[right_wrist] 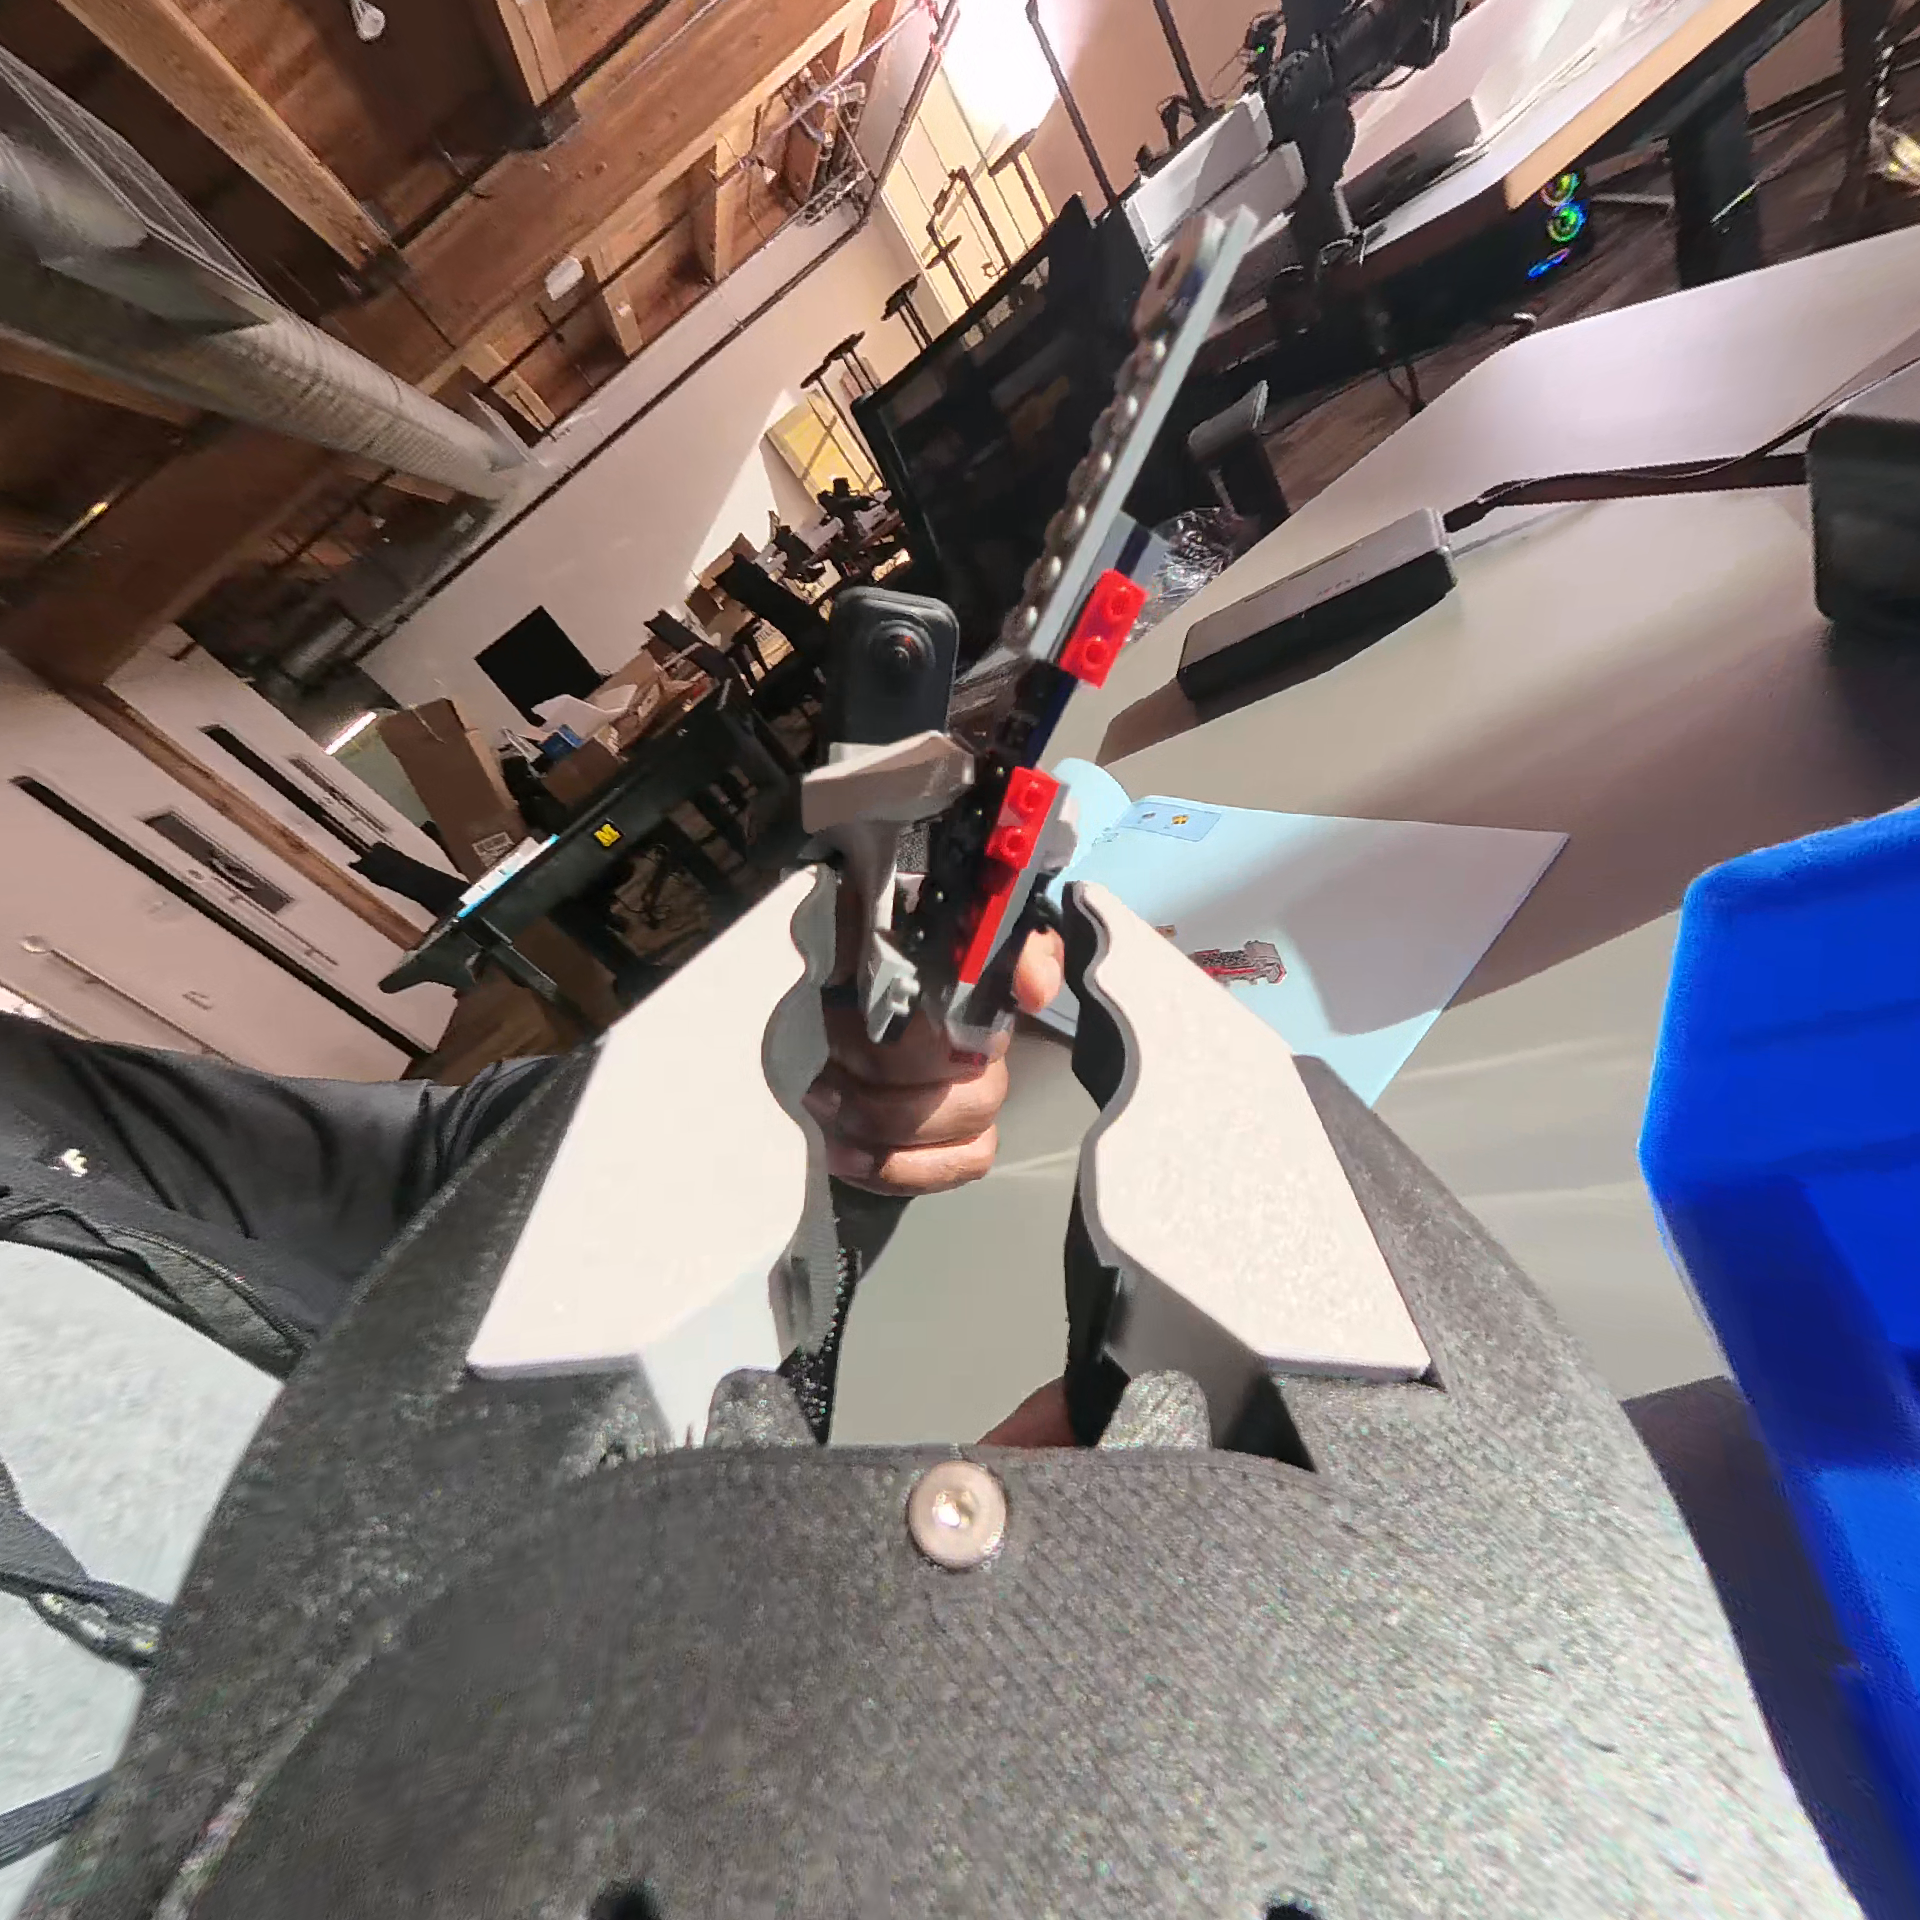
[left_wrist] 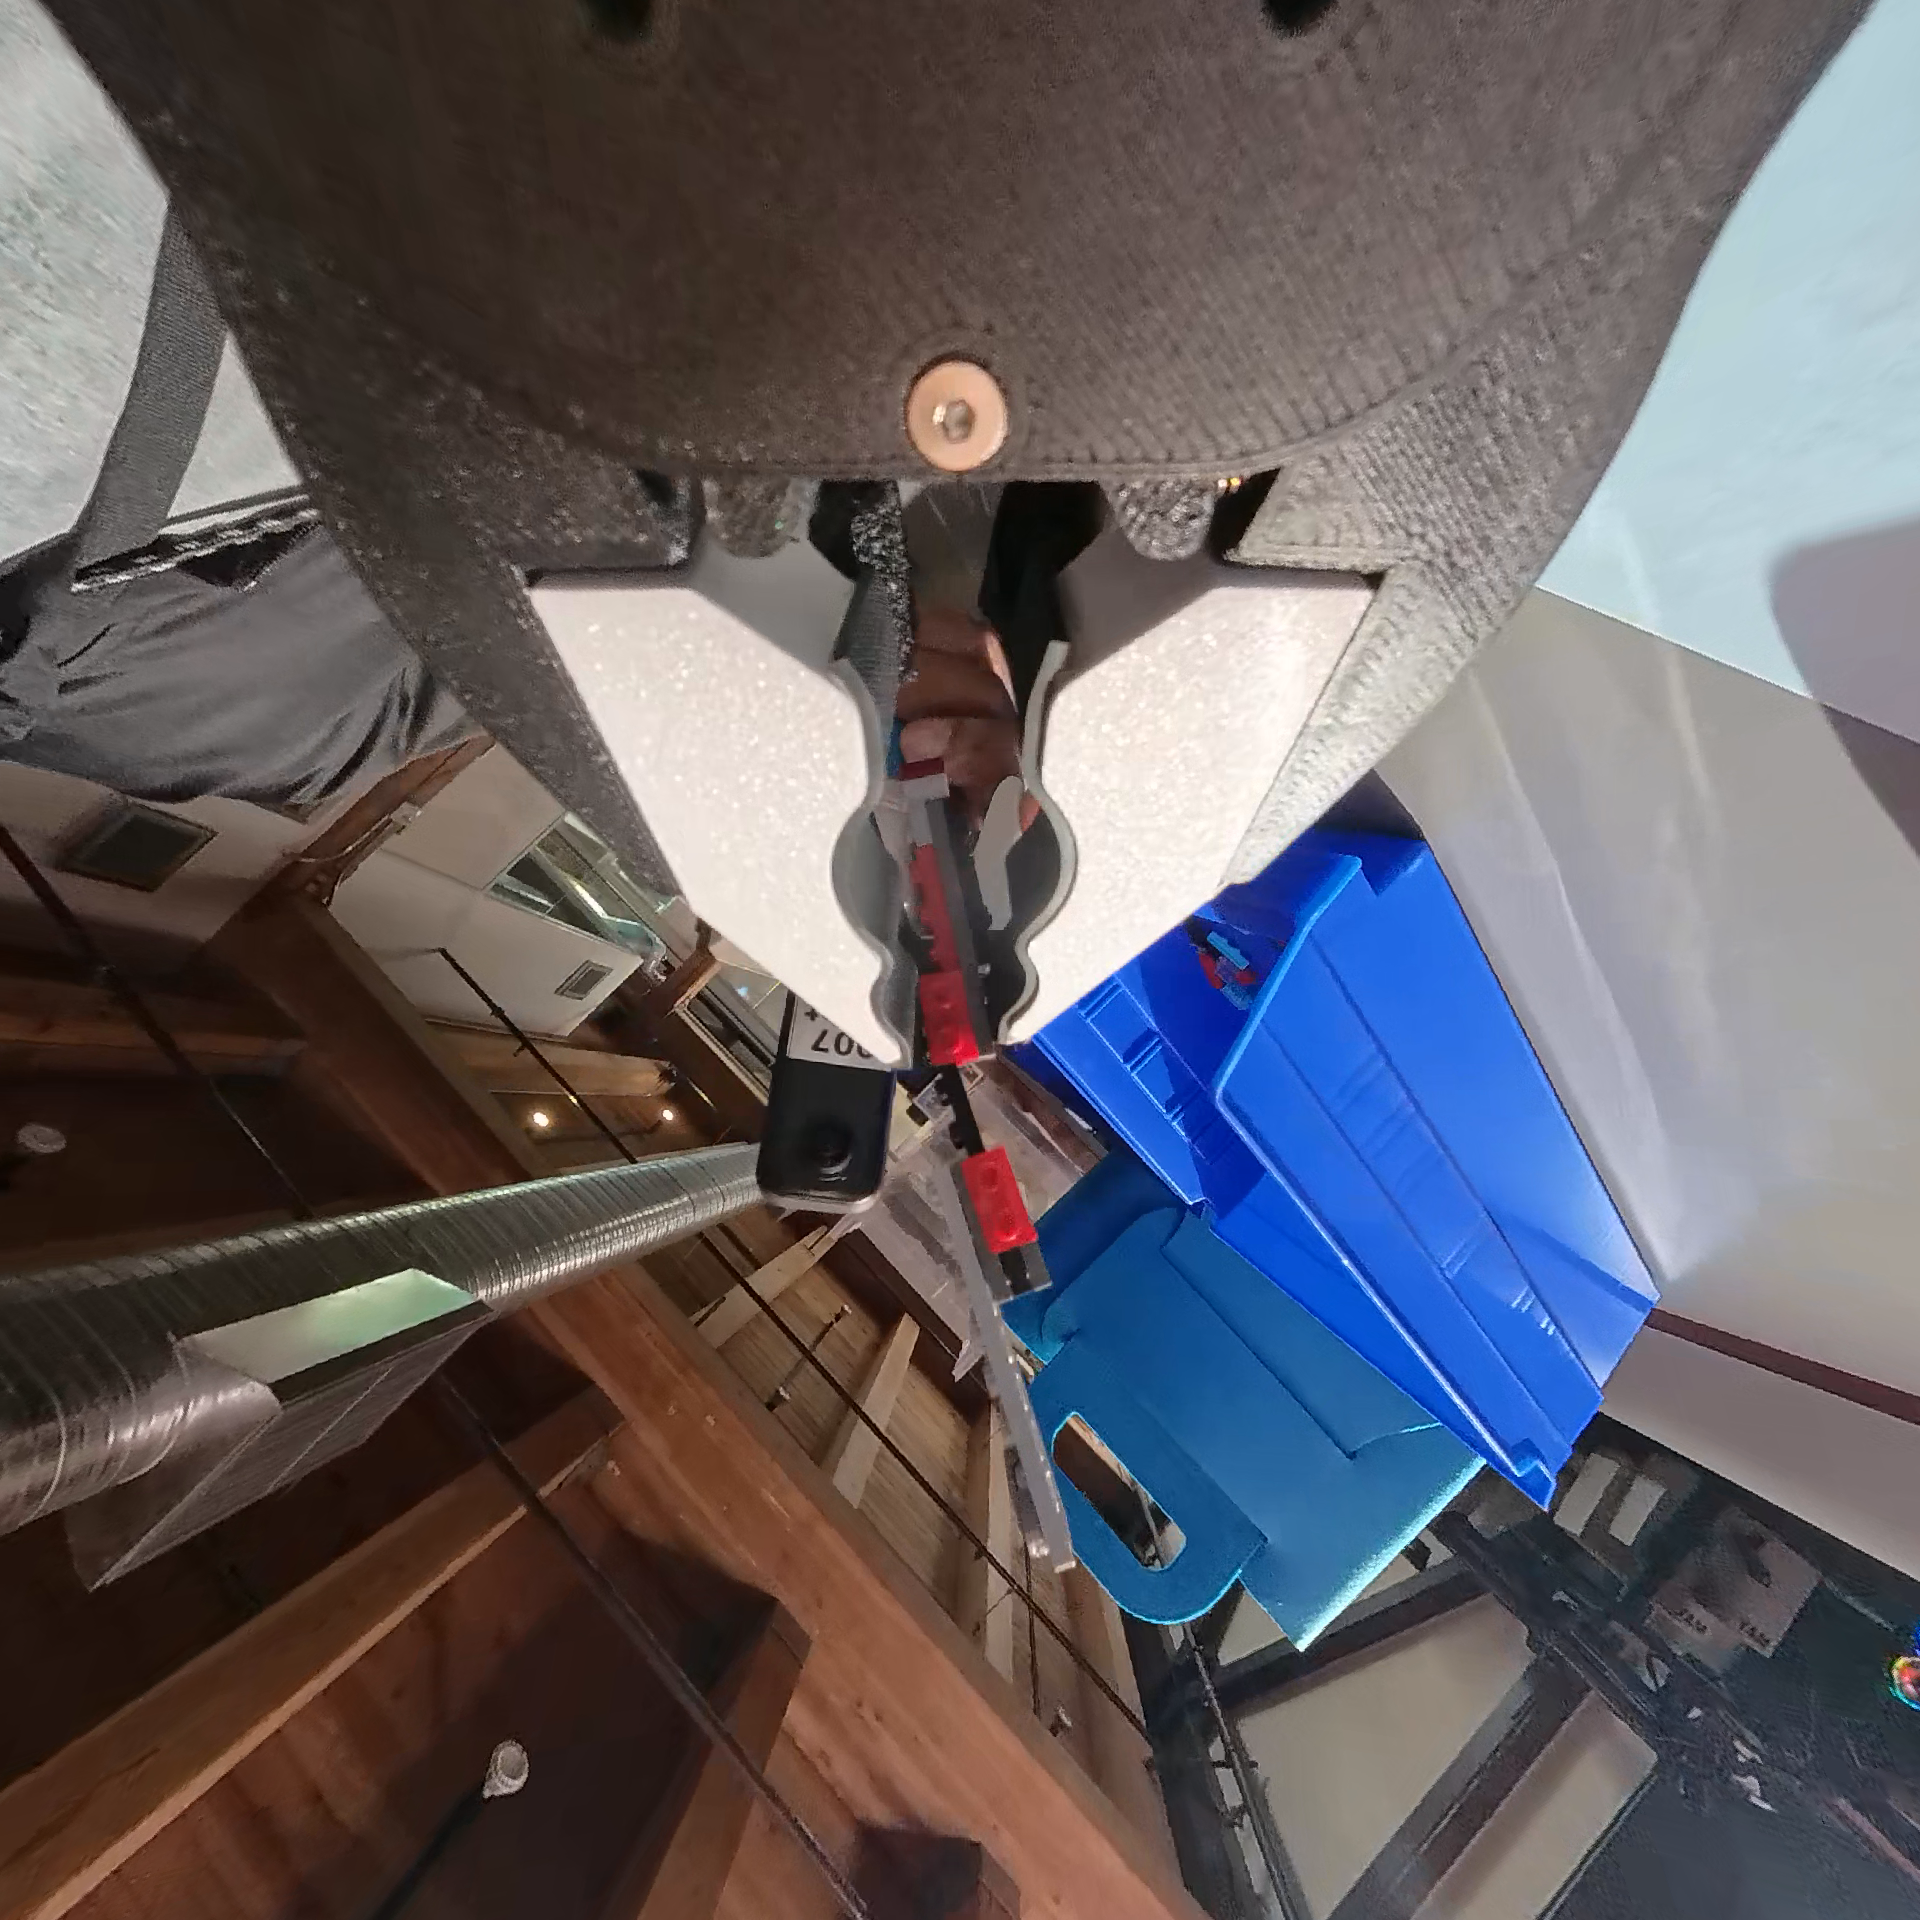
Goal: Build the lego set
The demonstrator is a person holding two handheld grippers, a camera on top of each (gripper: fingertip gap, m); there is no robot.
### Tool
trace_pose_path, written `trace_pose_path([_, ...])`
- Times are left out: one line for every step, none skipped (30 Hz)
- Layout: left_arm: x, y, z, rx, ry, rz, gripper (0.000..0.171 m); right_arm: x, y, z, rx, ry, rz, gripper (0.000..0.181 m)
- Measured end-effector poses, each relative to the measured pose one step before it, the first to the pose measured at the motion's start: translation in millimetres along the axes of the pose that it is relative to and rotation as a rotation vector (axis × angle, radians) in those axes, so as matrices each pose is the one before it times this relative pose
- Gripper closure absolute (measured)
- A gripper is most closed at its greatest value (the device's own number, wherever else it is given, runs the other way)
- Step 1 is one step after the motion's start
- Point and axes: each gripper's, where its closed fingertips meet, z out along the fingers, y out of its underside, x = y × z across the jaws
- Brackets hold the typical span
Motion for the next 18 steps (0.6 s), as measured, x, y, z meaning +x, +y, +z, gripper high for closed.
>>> trace_pose_path([0.95, 1.21, 0.68, -0.00663, 0.0012, 0.0077, 0.158, 0.06, 0.51, -0.03, -0.0022, -0.0043, 0.0063, 0.137])
trace_pose_path([0.91, 1.09, 0.68, -0.00513, 0.0026, 0.0049, 0.159, 0.47, 0.79, 0.18, -0.0035, -0.0017, 0.0034, 0.138])
trace_pose_path([0.9, 0.98, 0.68, -0.00414, 0.0042, 0.003, 0.158, 0.59, 1.12, 0.28, -0.0036, -0.0019, 0.0045, 0.141])
trace_pose_path([0.58, 0.87, 0.52, -0.00321, 0.0022, 0.0012, 0.159, 0.03, 1.09, 0.4, -0.0033, -0.0051, 0.0082, 0.141])
trace_pose_path([0.47, 0.76, 0.49, -0.00271, 0.0022, 0.0005, 0.159, -0.95, 1.01, 0.55, -0.0037, -0.0101, 0.0075, 0.142])
trace_pose_path([0.65, 0.6, 0.46, -0.002, 0.0036, 0.0005, 0.159, -0.56, 1.25, 0.5, -0.0045, -0.0082, 0.0055, 0.144])
trace_pose_path([0.76, 0.5, 0.38, -0.00131, 0.0039, 0.0002, 0.158, 0.1, 1.02, 0.36, -0.0036, -0.0034, 0.003, 0.145])
trace_pose_path([0.52, 0.53, 0.41, -0.00179, 0.0033, -0.0005, 0.159, 0.3, 0.69, 0.09, -0.0017, -0.0021, 0.0018, 0.146])
trace_pose_path([0.49, 0.63, 0.47, -0.0031, 0.0025, 0.0003, 0.159, -0.13, 0.15, 0.04, 0.0006, -0.0048, 0.0019, 0.148])
trace_pose_path([0.46, 0.7, 0.39, -0.00334, 0.0018, 0.0024, 0.159, -0.41, -0.11, -0.16, 0.0021, -0.0068, 0.0031, 0.151])
trace_pose_path([0.39, 0.44, 0.3, -0.00229, 0.0018, 0.0031, 0.159, 0.03, -0.25, -0.15, 0.0024, -0.005, 0.0046, 0.153])
trace_pose_path([0.23, 0.15, 0.23, -0.00049, 0.0005, 0.0014, 0.159, 0.43, -0.12, -0.19, 0.002, -0.0022, 0.0053, 0.155])
trace_pose_path([0.02, 0.17, 0.11, -0.00058, -0.0007, 0.0007, 0.159, 0.36, 0.09, -0.16, 0.0009, -0.0025, 0.0047, 0.156])
trace_pose_path([0.04, 0.08, 0.07, -0.00018, 0.0005, 0.0006, 0.159, 0.02, 0.08, -0.08, 0.0005, -0.0026, 0.0033, 0.157])
trace_pose_path([0.03, -0.04, 0.04, 0.00039, 0.0009, -0.0005, 0.159, 0.13, 0.05, -0.01, 0.0001, -0.0019, 0.0023, 0.157])
trace_pose_path([0.08, 0.0, 0.04, 0.00021, 0.0018, -0.0016, 0.159, -0.15, 0.08, 0.06, -0.0005, -0.0015, 0.0012, 0.158])
trace_pose_path([0.24, -0.01, 0.05, 0.00033, 0.0027, -0.002, 0.159, -0.04, 0.05, -0.06, -0.0008, -0.0007, 0.0003, 0.158])
trace_pose_path([0.41, -0.04, 0.06, 0.00052, 0.0038, -0.0022, 0.159, -0.14, 0.02, -0.15, -0.0006, -0.0006, -0.0003, 0.158])
